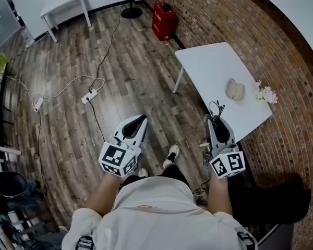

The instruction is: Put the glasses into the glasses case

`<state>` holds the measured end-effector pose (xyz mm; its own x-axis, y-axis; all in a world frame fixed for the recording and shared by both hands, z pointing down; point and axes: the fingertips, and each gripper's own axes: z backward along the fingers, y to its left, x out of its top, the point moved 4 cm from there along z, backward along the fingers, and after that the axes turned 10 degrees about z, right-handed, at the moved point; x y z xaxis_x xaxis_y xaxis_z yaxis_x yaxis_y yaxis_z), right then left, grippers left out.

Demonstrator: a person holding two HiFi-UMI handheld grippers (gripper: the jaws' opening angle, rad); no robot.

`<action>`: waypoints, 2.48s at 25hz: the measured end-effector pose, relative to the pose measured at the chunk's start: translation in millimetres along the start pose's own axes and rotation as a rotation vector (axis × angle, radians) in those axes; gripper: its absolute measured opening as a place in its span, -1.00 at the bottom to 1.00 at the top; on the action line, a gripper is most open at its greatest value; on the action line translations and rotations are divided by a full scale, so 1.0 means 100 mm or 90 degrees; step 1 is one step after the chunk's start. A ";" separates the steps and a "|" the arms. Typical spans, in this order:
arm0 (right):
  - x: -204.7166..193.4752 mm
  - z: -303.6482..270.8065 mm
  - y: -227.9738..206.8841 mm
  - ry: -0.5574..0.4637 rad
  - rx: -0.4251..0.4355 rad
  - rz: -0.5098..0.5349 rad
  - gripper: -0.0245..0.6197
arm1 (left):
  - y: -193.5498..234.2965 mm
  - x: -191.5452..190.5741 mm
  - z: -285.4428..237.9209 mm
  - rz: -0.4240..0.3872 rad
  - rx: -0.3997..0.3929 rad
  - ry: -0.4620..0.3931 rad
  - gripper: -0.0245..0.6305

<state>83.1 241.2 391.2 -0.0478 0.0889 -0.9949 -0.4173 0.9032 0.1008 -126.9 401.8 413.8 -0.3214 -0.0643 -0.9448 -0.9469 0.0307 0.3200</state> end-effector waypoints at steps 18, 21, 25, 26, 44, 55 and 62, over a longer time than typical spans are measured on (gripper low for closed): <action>-0.18 -0.55 -2.63 -0.008 -0.111 -0.029 -0.42 | -0.32 0.39 -2.84 -0.055 -0.060 0.023 -0.85; -0.25 -0.55 -2.97 -0.009 -0.128 -0.040 -0.42 | -0.45 0.35 -3.15 -0.070 -0.071 0.039 -0.85; -0.36 -0.55 -3.27 -0.016 -0.154 -0.064 -0.42 | -0.56 0.31 -3.46 -0.087 -0.094 0.061 -0.85; -0.39 -0.56 -3.32 -0.016 -0.161 -0.067 -0.42 | -0.57 0.30 -3.54 -0.089 -0.099 0.065 -0.85; -0.42 -1.35 -4.13 0.052 -0.354 -0.025 -0.42 | -0.05 0.45 -5.55 -0.061 -0.324 0.109 -0.85; -0.42 -1.86 -4.21 0.107 -0.484 -0.019 -0.42 | 0.26 0.47 -6.55 -0.049 -0.486 0.164 -0.85; -0.50 -1.50 -4.28 0.128 -0.562 -0.042 -0.42 | -0.08 0.33 -6.86 -0.022 -0.539 0.198 -0.85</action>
<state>128.1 -212.5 398.9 -0.1220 -0.1009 -0.9874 -0.9647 0.2458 0.0941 -135.6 -284.6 428.3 -0.1644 -0.3228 -0.9321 -0.6060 -0.7125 0.3536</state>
